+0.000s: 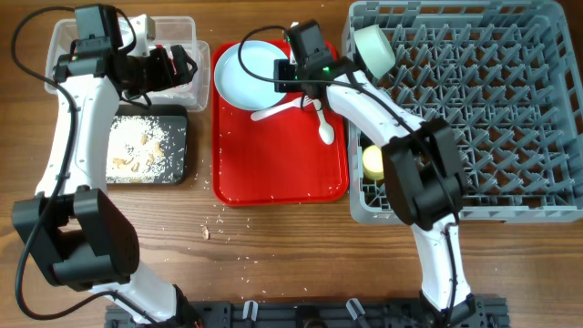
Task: Sort waste into correct bins and load items into the dishwasher rack
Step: 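Grasp the light blue plate with the right gripper and lift it to the rack, then stand the plate upright in the rack and release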
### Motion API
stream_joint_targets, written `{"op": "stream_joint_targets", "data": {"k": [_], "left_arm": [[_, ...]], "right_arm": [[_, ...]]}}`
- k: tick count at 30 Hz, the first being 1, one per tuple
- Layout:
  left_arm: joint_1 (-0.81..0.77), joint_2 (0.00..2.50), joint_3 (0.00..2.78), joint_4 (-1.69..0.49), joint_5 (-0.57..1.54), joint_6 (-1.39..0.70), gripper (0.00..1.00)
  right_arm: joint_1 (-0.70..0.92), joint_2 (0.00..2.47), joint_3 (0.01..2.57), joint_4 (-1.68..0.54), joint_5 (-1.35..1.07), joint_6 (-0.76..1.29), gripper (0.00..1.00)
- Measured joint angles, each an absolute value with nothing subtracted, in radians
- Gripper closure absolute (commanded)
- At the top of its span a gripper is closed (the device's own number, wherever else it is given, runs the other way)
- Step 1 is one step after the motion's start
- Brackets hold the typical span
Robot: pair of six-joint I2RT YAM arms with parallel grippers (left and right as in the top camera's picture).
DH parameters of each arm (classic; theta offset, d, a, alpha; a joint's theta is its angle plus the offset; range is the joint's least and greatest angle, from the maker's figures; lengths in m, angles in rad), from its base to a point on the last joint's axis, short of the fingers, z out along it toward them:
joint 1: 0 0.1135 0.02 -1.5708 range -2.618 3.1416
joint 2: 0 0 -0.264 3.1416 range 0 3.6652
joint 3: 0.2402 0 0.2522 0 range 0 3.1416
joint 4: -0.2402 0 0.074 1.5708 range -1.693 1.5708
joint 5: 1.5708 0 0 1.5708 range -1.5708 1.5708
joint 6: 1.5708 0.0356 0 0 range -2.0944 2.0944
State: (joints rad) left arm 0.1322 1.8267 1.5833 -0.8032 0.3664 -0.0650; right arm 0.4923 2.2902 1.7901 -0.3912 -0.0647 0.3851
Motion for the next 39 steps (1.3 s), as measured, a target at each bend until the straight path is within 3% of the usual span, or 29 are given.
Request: {"op": "stream_joint_targets", "data": {"k": [9, 11, 13, 26, 30, 34, 39], "left_arm": [[0.132, 1.827, 1.583, -0.804, 0.366, -0.065, 0.00], [0.132, 1.827, 1.583, -0.804, 0.366, -0.065, 0.00], [0.132, 1.827, 1.583, -0.804, 0.366, -0.065, 0.00], [0.132, 1.827, 1.583, -0.803, 0.366, -0.065, 0.00], [0.132, 1.827, 1.583, -0.803, 0.366, -0.065, 0.00], [0.132, 1.827, 1.583, -0.804, 0.366, -0.065, 0.00], [0.132, 1.827, 1.583, -0.803, 0.366, -0.065, 0.00]], "right_arm": [[0.488, 2.366, 1.790, -0.363, -0.062, 0.383, 0.68], [0.488, 2.370, 1.790, -0.381, -0.059, 0.375, 0.77], [0.488, 2.370, 1.809, -0.449, -0.059, 0.350, 0.96], [0.481, 2.270, 1.839, -0.587, 0.017, 0.234, 0.96], [0.441, 1.957, 1.837, -0.604, 0.193, 0.194, 0.96], [0.290, 1.563, 1.862, -0.634, 0.550, 0.084, 0.96], [0.193, 1.594, 1.866, -0.635, 0.807, -0.201, 0.96]]}}
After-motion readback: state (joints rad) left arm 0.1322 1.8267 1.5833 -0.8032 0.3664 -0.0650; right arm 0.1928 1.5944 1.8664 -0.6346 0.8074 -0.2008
